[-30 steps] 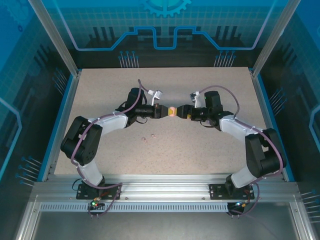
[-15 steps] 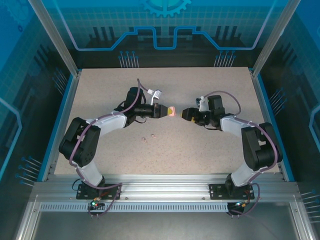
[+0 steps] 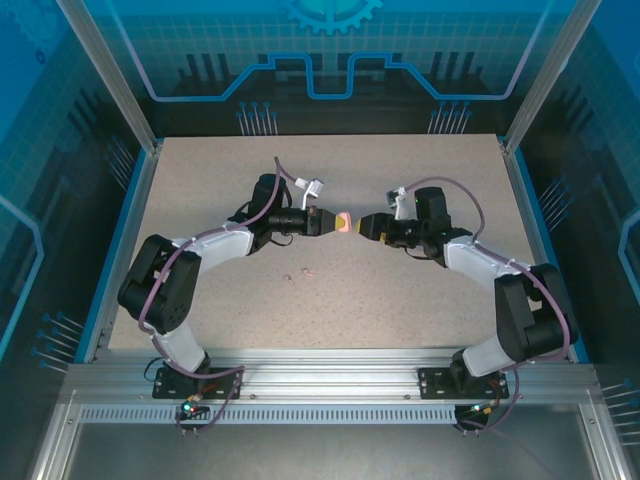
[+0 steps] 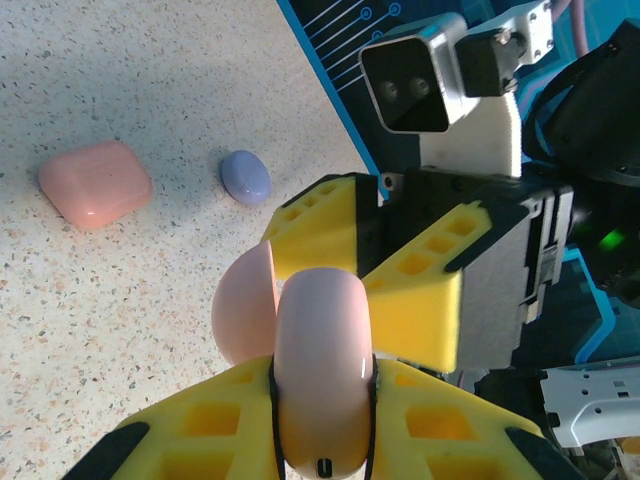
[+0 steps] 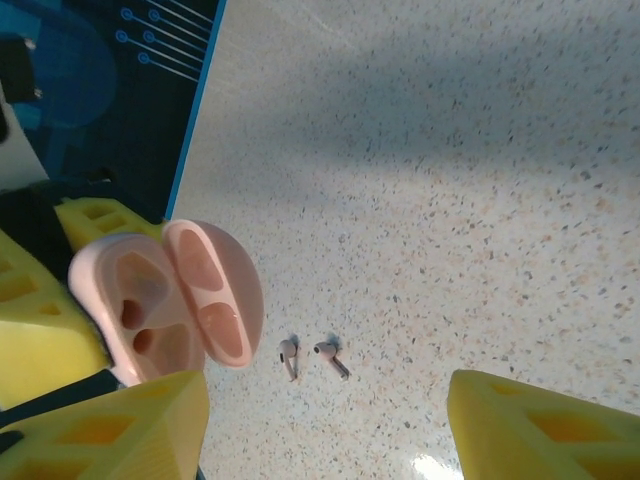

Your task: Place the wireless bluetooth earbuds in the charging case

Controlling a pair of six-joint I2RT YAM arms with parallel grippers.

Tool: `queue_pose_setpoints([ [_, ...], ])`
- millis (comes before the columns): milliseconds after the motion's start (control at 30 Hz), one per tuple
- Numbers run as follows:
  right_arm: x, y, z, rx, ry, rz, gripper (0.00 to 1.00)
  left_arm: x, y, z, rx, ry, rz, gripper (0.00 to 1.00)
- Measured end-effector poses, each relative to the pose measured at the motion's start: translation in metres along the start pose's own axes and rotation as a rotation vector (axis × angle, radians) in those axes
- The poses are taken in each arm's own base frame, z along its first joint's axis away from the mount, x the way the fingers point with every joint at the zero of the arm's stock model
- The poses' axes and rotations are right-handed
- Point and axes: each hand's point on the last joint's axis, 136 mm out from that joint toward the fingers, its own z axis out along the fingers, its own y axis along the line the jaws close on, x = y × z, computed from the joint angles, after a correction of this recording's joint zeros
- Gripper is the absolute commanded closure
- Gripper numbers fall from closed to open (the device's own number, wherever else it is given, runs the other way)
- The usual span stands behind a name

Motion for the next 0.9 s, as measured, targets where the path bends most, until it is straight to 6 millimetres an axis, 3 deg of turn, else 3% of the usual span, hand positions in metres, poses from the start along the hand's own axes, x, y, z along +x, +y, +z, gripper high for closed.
queue_pose_setpoints([
  [167,0.007,0.000,0.011,-0.004,0.030,0.009,0.40,0.000,0.000,0.000,0.000,0.000,0.000,1.00],
  [433,-0.002,0.006,0.018,-0.020,0.021,-0.002,0.44,0.000,0.000,0.000,0.001,0.000,0.001,1.00],
  [900,-0.008,0.011,0.029,-0.057,0.038,0.007,0.66,-0.002,0.001,-0.001,-0.004,-0.009,0.002,1.00],
])
